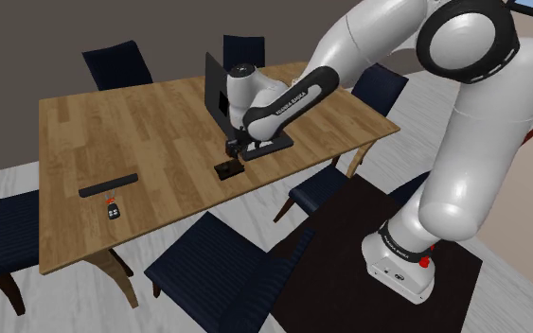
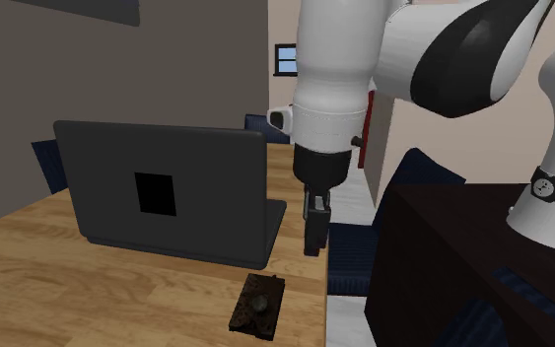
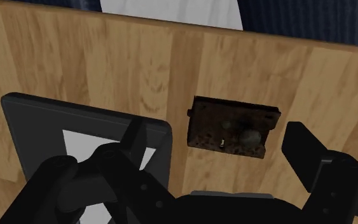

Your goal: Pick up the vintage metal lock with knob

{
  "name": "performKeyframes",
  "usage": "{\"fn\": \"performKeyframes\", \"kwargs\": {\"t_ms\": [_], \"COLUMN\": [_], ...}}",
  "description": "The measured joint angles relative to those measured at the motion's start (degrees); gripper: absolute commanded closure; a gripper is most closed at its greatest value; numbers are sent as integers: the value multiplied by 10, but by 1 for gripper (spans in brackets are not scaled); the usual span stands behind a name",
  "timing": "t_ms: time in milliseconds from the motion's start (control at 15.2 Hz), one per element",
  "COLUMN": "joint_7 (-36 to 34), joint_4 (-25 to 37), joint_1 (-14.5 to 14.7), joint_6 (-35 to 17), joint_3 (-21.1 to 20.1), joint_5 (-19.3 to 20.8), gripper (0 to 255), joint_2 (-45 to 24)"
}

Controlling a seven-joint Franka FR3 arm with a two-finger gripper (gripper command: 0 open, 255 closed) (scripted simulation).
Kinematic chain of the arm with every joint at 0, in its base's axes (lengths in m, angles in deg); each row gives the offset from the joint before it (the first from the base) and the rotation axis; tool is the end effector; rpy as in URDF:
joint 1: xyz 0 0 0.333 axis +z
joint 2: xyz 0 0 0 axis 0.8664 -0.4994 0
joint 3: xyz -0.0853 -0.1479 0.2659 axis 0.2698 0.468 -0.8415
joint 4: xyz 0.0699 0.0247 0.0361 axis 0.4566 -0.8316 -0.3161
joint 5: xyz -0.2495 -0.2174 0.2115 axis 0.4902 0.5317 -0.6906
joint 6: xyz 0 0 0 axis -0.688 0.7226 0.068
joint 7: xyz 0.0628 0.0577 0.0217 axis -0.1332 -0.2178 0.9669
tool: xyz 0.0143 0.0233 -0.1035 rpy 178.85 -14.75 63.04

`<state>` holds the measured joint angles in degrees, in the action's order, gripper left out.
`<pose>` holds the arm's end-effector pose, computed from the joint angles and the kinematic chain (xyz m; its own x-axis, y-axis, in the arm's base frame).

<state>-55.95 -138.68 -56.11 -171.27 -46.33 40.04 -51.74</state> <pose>0.5488 0.1400 0.2456 0.9916 -0.1207 0.0473 -0.1266 -0.9802 0.1524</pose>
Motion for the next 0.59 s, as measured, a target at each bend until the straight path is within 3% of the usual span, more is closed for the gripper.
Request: {"fn": "performKeyframes", "kwargs": {"t_ms": [594], "joint_7": [-40], "joint_4": [207], "joint_1": [44], "joint_6": [-12], "joint_3": [33], "joint_5": [51], "gripper": [0], "joint_2": [-205]}}
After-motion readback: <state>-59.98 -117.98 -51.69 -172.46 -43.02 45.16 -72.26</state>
